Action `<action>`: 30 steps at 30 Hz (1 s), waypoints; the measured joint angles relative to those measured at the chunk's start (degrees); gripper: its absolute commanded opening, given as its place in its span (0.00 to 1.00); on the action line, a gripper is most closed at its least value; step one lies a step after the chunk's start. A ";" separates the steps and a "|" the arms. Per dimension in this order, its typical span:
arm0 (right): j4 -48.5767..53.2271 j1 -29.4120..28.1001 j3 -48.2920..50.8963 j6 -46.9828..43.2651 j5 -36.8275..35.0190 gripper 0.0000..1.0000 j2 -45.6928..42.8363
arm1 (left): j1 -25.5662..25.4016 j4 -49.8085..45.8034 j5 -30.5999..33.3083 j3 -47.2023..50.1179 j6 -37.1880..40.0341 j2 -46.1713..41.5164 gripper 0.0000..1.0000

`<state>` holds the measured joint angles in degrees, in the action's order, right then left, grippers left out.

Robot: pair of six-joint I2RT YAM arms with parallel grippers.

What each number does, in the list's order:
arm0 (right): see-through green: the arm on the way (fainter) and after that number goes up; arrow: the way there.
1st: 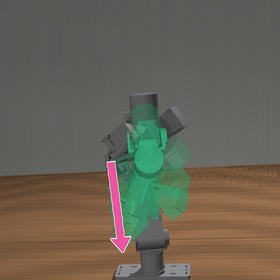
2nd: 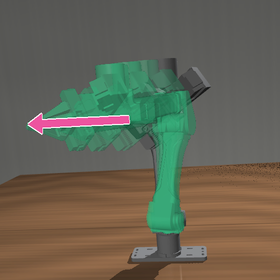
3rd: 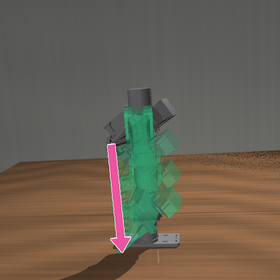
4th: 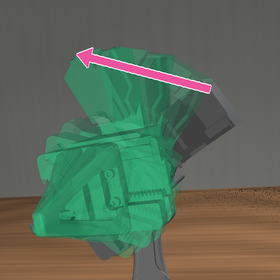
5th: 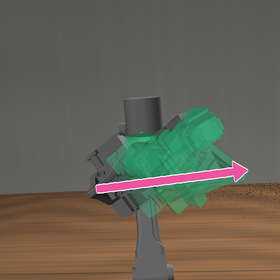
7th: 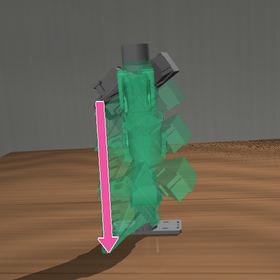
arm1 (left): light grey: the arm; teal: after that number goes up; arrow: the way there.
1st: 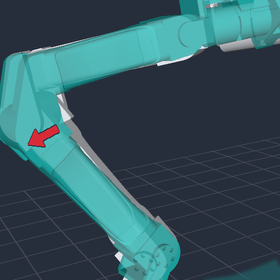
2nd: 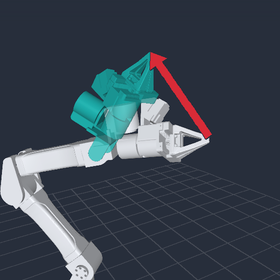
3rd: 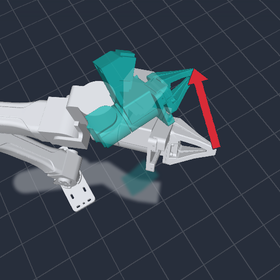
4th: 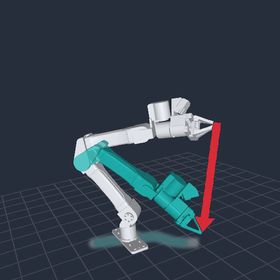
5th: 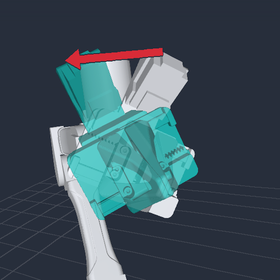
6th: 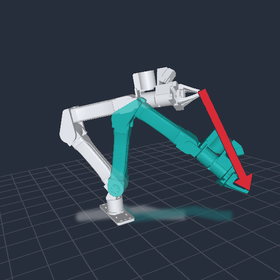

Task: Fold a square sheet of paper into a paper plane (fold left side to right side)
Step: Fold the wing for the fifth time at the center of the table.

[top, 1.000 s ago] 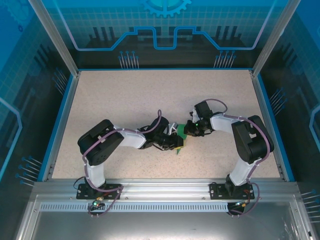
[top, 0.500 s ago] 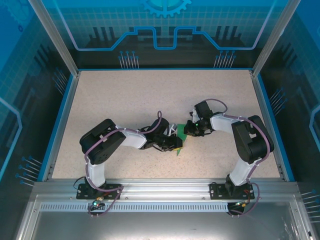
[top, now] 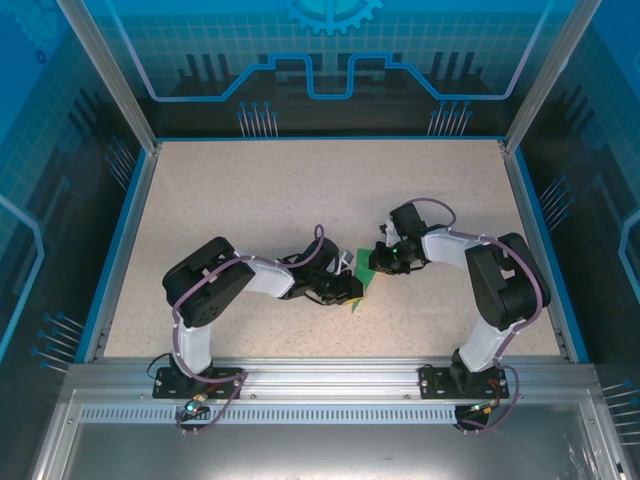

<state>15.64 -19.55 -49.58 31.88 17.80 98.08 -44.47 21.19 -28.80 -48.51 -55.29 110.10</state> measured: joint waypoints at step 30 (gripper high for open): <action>-0.66 -4.22 1.22 -2.78 2.51 0.10 -0.46 | -0.07 -3.23 0.02 -1.60 0.39 0.52 0.10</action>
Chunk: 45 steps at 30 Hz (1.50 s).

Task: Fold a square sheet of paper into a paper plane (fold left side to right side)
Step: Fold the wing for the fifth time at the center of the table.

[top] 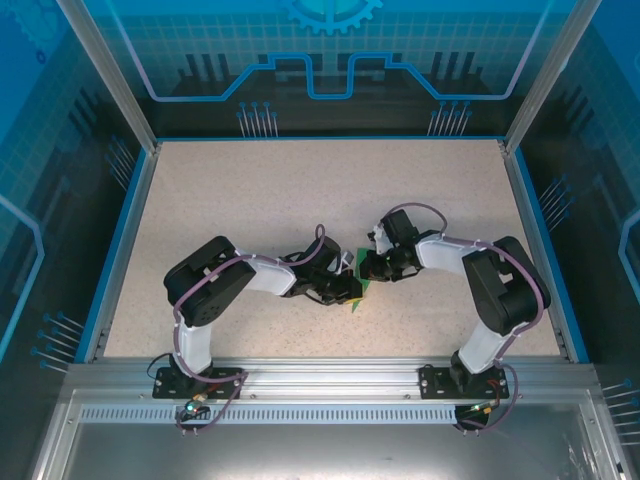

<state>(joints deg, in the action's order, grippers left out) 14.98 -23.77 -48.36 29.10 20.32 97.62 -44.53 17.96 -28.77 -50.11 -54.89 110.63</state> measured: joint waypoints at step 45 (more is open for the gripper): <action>4.44 20.44 -11.19 -6.29 17.51 0.10 13.42 | -0.11 0.76 -0.02 -0.57 -0.04 0.76 0.09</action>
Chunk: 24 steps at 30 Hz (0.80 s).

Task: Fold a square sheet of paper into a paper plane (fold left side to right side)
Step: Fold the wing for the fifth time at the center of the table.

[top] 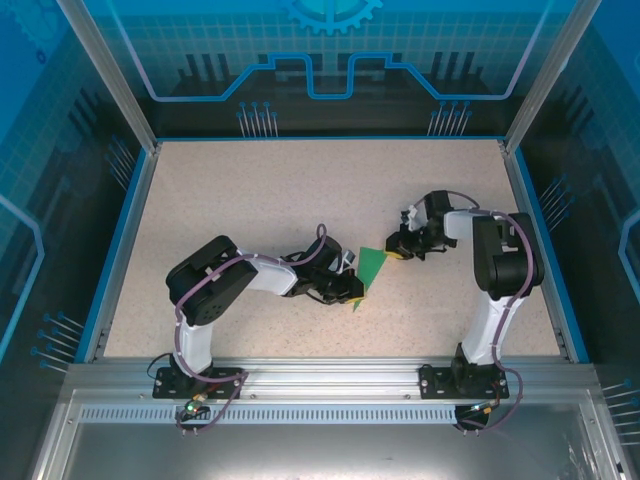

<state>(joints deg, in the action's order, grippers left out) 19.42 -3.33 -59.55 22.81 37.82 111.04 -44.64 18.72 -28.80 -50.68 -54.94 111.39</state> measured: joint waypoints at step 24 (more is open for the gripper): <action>-3.08 -7.30 7.10 -1.05 3.93 0.13 -14.23 | 0.00 -0.42 0.02 -0.20 0.02 0.00 0.10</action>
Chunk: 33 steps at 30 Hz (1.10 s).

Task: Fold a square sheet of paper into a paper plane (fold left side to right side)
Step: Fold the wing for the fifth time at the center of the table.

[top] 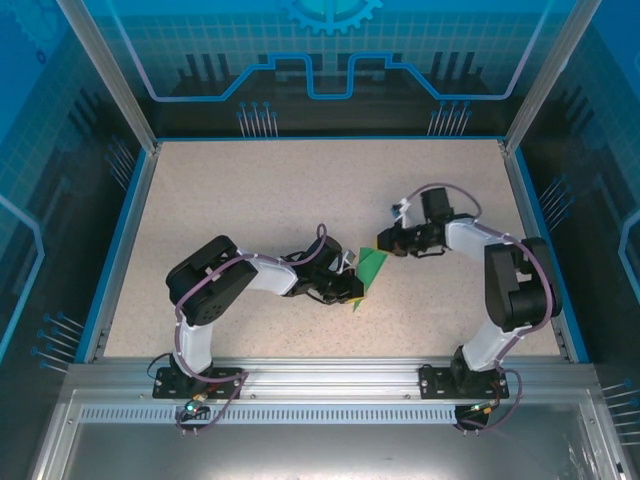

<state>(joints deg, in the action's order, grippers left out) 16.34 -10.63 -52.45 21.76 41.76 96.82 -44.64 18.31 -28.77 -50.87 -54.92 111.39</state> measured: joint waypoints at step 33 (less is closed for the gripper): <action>-0.96 -5.09 1.38 3.72 -7.74 0.11 7.82 | -3.67 -6.75 0.33 -0.76 1.09 -4.50 0.21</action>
<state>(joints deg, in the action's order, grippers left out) 15.38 -15.73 -51.07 25.47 34.02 104.64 -48.31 11.55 -28.45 -51.64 -53.82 106.89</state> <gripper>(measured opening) 0.112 0.207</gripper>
